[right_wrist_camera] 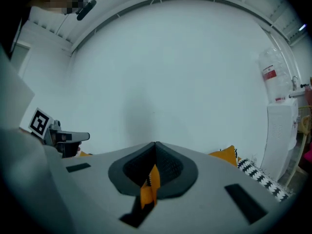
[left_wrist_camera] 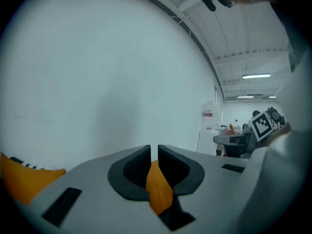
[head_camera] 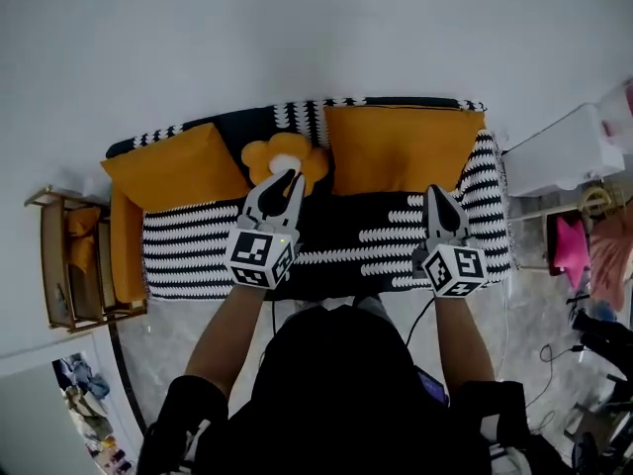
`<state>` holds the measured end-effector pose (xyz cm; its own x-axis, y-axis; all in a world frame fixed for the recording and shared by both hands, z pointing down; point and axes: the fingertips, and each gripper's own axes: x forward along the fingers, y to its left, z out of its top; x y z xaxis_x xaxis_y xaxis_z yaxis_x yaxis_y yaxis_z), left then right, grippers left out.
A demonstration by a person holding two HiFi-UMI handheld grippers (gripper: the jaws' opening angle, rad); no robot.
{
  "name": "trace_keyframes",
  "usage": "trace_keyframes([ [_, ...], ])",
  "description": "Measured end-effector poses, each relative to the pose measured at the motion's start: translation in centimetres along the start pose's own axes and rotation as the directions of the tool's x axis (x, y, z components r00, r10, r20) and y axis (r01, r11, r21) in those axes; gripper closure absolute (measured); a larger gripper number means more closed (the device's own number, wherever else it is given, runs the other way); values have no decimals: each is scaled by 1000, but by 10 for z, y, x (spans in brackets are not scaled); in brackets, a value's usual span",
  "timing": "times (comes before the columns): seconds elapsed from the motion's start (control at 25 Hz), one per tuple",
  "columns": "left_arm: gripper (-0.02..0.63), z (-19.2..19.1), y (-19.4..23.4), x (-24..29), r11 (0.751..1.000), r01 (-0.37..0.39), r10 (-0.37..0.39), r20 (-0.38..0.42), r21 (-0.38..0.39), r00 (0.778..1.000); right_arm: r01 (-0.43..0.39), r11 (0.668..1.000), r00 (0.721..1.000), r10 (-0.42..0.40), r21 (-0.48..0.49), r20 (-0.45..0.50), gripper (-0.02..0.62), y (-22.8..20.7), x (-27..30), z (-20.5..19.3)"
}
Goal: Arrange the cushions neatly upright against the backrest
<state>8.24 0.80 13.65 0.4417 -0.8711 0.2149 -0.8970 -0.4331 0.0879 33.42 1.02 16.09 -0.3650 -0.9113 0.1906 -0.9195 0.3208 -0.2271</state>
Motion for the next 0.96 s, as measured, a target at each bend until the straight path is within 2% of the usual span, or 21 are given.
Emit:
trace_keyframes([
  [0.16,549,18,2,-13,1000,2,-3,53,22,999,-37,999,999,37,-16,30,568,26,3,15],
  [0.4,551,32,6,-32,999,-15,20,121,-44,992,-84,995,996,86,-52,27,568,53,0,12],
  [0.64,551,27,15,-39,995,-39,50,123,-89,991,-104,993,995,104,-49,8,568,61,1,3],
  [0.96,551,29,15,-28,995,-41,52,132,-86,990,-119,990,993,118,-69,-20,568,59,9,2],
])
